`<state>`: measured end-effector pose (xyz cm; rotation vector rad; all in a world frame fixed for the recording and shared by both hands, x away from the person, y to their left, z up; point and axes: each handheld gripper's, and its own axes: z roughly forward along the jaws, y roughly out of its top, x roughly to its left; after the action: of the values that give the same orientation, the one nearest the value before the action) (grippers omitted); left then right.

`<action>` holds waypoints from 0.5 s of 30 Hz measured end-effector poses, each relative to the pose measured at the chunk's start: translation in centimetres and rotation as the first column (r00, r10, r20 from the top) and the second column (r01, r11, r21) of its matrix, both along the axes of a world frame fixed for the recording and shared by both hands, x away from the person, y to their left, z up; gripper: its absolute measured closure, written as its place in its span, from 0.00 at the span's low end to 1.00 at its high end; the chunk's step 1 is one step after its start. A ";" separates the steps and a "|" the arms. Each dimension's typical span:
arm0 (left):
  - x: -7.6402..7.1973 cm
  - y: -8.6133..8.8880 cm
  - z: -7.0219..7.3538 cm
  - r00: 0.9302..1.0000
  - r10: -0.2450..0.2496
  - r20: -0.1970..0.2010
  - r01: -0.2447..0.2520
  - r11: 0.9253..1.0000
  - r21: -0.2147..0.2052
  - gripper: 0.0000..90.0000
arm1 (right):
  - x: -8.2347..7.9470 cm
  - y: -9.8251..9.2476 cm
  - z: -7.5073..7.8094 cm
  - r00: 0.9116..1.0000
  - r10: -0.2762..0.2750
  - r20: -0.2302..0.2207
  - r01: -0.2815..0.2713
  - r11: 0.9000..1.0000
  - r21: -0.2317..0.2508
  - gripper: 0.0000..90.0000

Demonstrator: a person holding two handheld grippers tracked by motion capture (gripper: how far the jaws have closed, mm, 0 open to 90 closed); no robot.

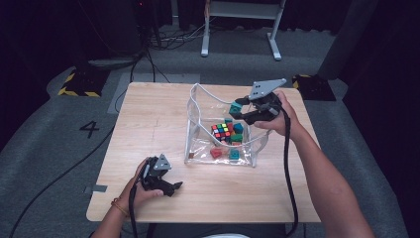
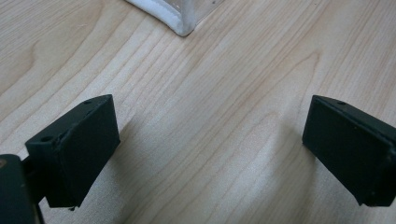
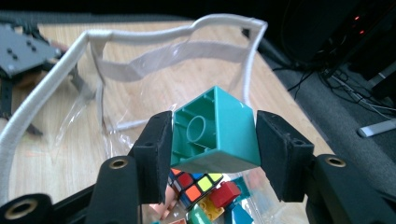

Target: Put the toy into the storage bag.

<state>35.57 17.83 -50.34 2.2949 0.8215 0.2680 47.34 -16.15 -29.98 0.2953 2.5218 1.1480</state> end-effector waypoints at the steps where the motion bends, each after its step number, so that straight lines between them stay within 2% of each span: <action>1: 0.0 0.0 0.0 1.000 0.000 0.000 0.000 1.000 -0.001 0.04 | 0.0 0.4 -0.2 1.000 0.015 -0.006 -0.015 1.000 -0.014 0.53; 5: 0.0 0.0 0.0 1.000 0.000 0.000 0.000 1.000 -0.001 0.04 | 0.2 1.8 -1.0 0.998 0.055 -0.020 -0.057 0.994 -0.088 0.53; 8: 0.0 0.0 0.0 1.000 -0.002 0.001 0.002 1.000 0.003 0.04 | 0.6 2.7 -1.6 0.996 0.075 -0.040 -0.080 0.987 -0.140 0.53; 15: 0.0 0.0 0.0 1.000 -0.002 0.001 0.002 1.000 0.003 0.04 | 1.2 4.4 -2.7 0.995 0.078 -0.067 -0.092 0.965 -0.245 0.53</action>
<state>35.58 17.84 -50.34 2.2980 0.8194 0.2693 48.53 -11.79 -32.71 0.1565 2.7156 0.8500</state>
